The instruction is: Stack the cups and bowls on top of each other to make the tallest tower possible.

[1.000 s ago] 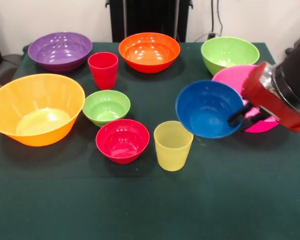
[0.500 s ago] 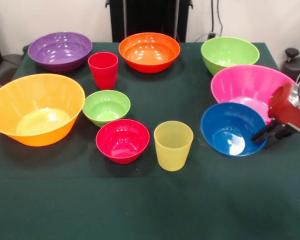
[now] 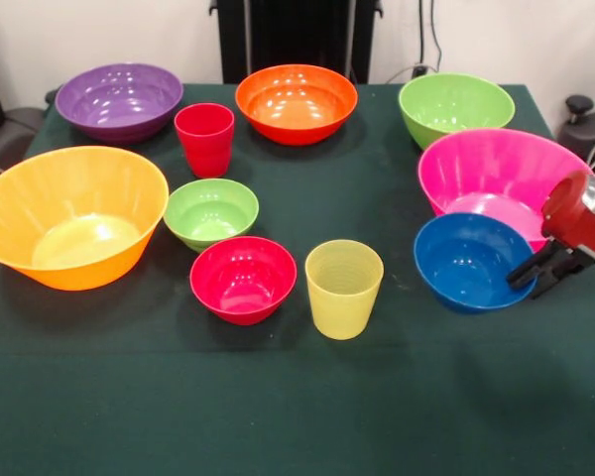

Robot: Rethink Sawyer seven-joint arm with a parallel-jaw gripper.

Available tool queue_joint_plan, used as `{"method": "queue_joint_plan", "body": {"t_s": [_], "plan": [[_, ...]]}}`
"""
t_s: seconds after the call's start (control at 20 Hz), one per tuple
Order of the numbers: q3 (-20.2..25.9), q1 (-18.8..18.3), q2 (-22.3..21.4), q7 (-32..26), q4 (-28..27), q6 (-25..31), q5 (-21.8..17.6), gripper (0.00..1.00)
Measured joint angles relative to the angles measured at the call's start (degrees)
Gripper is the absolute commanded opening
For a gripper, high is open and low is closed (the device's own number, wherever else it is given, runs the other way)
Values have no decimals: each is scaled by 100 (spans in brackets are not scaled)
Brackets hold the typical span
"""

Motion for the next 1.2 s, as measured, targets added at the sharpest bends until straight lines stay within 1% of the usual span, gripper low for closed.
{"method": "queue_joint_plan", "body": {"t_s": [0.2, 0.65, 1.2], "plan": [[12, 15, -47, 0, 167, -91, -2, 0], [28, -13, -199, 0, 476, -97, -1, 0], [36, -14, -337, 0, 662, -97, -1, 0]]}}
